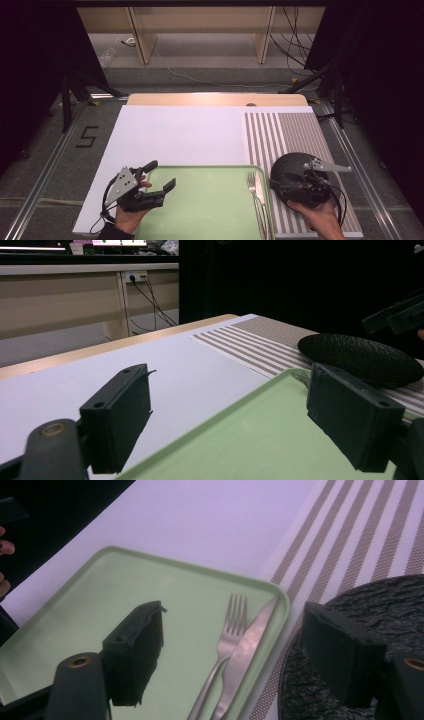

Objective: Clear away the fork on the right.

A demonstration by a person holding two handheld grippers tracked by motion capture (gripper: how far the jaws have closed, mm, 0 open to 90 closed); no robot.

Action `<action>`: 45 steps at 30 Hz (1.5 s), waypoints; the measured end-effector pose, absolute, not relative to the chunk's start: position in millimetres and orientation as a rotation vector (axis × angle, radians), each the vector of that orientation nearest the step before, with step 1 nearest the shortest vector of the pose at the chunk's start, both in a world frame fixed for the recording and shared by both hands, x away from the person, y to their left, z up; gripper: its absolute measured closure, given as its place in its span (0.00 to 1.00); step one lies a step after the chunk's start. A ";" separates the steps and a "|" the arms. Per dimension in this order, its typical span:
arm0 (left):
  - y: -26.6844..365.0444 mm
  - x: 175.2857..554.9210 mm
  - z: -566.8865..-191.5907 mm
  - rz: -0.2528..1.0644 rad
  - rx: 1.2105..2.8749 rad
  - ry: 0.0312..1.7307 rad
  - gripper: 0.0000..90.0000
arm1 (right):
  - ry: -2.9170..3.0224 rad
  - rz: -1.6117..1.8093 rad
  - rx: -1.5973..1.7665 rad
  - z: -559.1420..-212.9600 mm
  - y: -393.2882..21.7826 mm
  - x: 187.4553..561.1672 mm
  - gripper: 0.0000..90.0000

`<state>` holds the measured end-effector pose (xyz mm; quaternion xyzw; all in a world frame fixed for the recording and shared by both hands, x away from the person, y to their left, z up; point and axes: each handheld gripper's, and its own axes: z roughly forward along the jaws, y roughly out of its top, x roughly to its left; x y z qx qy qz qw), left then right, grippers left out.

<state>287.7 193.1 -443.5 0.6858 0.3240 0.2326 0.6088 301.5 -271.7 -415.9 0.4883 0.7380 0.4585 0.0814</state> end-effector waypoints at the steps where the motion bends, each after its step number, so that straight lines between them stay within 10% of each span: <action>1: 193.2 287.9 -443.5 0.537 1.584 0.749 0.20 | 2.195 1.370 1.466 -416.1 -273.5 301.0 0.29; 45: 191.7 290.0 -443.7 0.537 1.585 0.757 0.19 | 1.975 1.431 1.739 -426.3 -336.5 278.7 0.24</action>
